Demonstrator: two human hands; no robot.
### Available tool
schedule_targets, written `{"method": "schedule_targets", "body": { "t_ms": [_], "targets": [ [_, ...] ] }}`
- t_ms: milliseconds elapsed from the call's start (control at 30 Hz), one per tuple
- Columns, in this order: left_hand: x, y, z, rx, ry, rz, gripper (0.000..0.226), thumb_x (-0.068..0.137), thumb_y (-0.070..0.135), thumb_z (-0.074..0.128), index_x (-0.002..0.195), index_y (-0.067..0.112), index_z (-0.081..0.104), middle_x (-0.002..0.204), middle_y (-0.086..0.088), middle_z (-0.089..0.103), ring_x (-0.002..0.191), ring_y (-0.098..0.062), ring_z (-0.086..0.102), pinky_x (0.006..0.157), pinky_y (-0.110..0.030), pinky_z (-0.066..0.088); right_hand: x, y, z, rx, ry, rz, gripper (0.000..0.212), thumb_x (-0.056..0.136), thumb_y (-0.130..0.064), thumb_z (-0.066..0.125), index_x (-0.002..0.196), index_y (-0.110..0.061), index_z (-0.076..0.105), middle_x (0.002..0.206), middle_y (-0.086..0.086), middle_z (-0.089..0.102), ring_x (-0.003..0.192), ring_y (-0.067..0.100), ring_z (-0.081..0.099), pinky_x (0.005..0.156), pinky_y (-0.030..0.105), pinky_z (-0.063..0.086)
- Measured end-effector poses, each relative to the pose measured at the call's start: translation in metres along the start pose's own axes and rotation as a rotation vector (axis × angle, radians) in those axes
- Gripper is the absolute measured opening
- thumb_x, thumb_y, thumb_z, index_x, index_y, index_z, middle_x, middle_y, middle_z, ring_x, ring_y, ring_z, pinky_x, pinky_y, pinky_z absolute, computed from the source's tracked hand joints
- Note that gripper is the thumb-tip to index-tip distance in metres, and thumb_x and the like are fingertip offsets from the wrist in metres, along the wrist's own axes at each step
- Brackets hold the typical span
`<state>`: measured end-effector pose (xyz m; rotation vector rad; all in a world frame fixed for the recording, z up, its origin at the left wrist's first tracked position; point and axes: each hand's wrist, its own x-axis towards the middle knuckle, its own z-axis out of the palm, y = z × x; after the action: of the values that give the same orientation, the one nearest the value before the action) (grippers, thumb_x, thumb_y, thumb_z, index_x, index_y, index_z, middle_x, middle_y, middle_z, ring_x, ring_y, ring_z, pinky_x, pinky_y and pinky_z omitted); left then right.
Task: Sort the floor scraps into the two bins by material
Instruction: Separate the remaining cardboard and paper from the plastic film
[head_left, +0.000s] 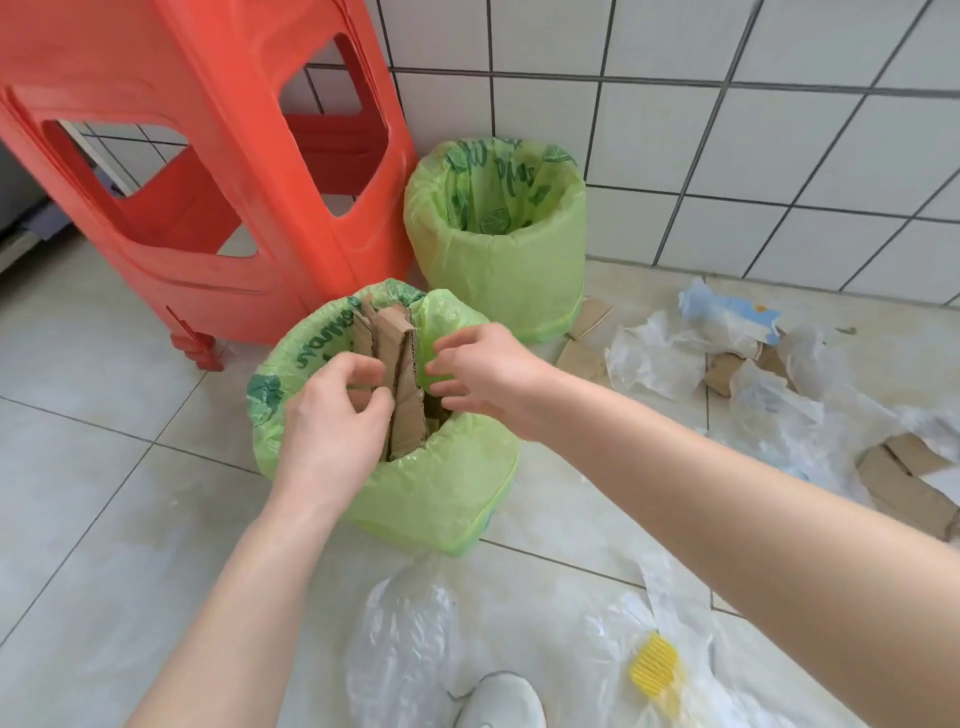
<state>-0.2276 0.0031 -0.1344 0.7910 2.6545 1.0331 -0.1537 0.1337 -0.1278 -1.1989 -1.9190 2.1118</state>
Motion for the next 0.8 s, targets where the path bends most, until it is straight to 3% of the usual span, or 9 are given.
{"method": "schedule_targets", "body": {
  "t_ms": [133,267,500,567,633,800],
  "targets": [
    [-0.014,0.025,0.011,-0.104,0.002,0.12,0.018,0.087,0.016,0.057,0.102,0.025,0.062,0.092,0.015,0.066,0.081,0.005,0.059,0.066,-0.016,0.044,-0.019,0.011,-0.03,-0.017,0.011,-0.068,0.03,0.091,-0.009,0.054,0.121,-0.01,0.056,0.111,0.009,0.067,0.097,0.019,0.068,0.086,0.035,0.057],
    [-0.036,0.048,0.037,-0.147,-0.061,0.259,0.018,0.086,0.014,0.058,0.101,0.022,0.062,0.088,0.012,0.066,0.082,0.0,0.061,0.074,-0.025,0.049,-0.046,0.041,-0.073,-0.104,0.062,-0.071,0.026,0.091,-0.013,0.058,0.117,-0.013,0.059,0.106,0.006,0.069,0.096,0.017,0.068,0.088,0.035,0.056],
    [-0.07,0.044,0.133,-0.078,-0.392,0.364,0.02,0.082,0.011,0.057,0.099,0.02,0.062,0.09,0.009,0.064,0.085,-0.011,0.061,0.079,-0.034,0.05,-0.085,0.152,-0.164,-0.248,0.323,0.099,0.017,0.09,-0.013,0.056,0.104,-0.018,0.064,0.104,0.003,0.068,0.098,0.02,0.065,0.088,0.039,0.052],
    [-0.079,0.035,0.163,-0.003,-0.517,0.409,0.02,0.083,0.011,0.055,0.1,0.02,0.061,0.096,0.008,0.062,0.093,-0.012,0.058,0.084,-0.036,0.048,-0.094,0.192,-0.185,-0.33,0.424,0.132,0.019,0.089,-0.012,0.055,0.101,-0.022,0.065,0.106,0.0,0.066,0.098,0.021,0.063,0.088,0.033,0.049],
    [-0.085,0.029,0.188,0.135,-0.658,0.465,0.023,0.086,0.015,0.052,0.108,0.02,0.058,0.111,0.007,0.058,0.109,-0.014,0.051,0.093,-0.034,0.044,-0.102,0.226,-0.202,-0.463,0.507,0.175,0.026,0.088,-0.008,0.053,0.111,-0.016,0.062,0.115,0.005,0.061,0.103,0.024,0.06,0.088,0.028,0.043],
    [-0.086,0.034,0.232,0.372,-0.874,0.62,0.036,0.09,0.017,0.047,0.125,0.018,0.049,0.133,0.006,0.044,0.128,-0.015,0.036,0.101,-0.029,0.036,-0.112,0.267,-0.236,-0.624,0.693,0.178,0.059,0.088,-0.007,0.053,0.142,-0.008,0.031,0.137,0.018,0.037,0.126,0.034,0.042,0.105,0.04,0.033]
  ]
}}
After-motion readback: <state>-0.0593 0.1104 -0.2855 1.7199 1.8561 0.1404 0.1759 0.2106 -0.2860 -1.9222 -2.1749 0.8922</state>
